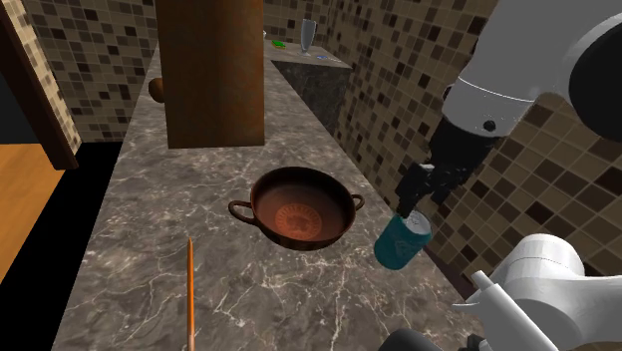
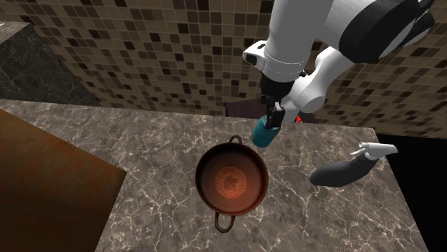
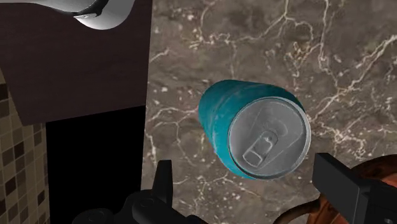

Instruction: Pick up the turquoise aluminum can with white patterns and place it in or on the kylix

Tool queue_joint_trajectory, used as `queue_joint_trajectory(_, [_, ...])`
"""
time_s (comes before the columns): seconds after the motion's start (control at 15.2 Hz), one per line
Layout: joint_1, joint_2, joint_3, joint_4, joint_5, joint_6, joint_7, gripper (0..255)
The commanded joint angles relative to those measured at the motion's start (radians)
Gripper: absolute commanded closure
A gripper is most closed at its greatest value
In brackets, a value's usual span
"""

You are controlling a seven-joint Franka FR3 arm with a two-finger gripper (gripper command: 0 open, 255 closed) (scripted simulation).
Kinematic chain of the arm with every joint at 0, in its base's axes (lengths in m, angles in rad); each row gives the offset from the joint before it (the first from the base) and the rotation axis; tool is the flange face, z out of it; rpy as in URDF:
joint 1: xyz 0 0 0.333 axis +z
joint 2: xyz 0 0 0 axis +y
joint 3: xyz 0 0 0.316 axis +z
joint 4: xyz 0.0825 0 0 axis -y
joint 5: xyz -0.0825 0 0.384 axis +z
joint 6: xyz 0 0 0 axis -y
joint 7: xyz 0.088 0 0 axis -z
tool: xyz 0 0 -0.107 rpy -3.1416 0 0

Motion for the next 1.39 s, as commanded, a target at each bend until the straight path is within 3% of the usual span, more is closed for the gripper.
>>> queue_joint_trajectory(0.0, [0.006, -0.01, 0.012, -0.022, 0.011, 0.017, 0.007, 0])
queue_joint_trajectory(0.33, [0.015, -0.031, 0.028, -0.106, 0.028, 0.08, 0.003, 0])
queue_joint_trajectory(0.86, [0.015, -0.031, 0.028, -0.106, 0.028, 0.08, 0.003, 0])
queue_joint_trajectory(0.92, [0.015, -0.031, 0.028, -0.107, 0.028, 0.08, 0.003, 255])
queue_joint_trajectory(1.32, [0.015, -0.031, 0.028, -0.106, 0.028, 0.08, 0.003, 255])
